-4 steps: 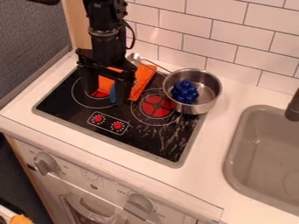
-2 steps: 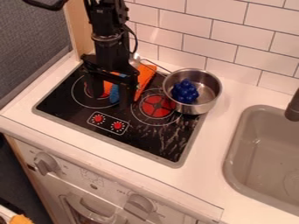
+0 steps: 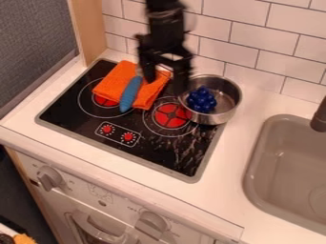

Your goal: Put the grape to the left side of the burner

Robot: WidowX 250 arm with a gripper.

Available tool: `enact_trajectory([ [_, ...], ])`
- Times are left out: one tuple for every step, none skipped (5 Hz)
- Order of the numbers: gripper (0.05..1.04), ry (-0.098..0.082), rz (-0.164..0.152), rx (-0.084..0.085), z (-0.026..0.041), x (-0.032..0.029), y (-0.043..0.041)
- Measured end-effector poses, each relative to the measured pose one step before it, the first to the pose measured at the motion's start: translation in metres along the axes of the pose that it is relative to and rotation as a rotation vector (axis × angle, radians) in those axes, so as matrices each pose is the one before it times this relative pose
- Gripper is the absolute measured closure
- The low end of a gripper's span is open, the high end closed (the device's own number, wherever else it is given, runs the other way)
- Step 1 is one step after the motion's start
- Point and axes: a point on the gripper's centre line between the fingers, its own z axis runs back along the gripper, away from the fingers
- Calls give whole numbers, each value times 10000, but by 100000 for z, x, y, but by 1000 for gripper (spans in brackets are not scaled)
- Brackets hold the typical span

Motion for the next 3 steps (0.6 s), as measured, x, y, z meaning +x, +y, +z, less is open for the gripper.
enact_trajectory([
  [83,-214,-657,56,42,3826,-2166],
  [83,209,-274,143,-1512,2494,-379],
  [83,258,9,94,-1086,828,535],
])
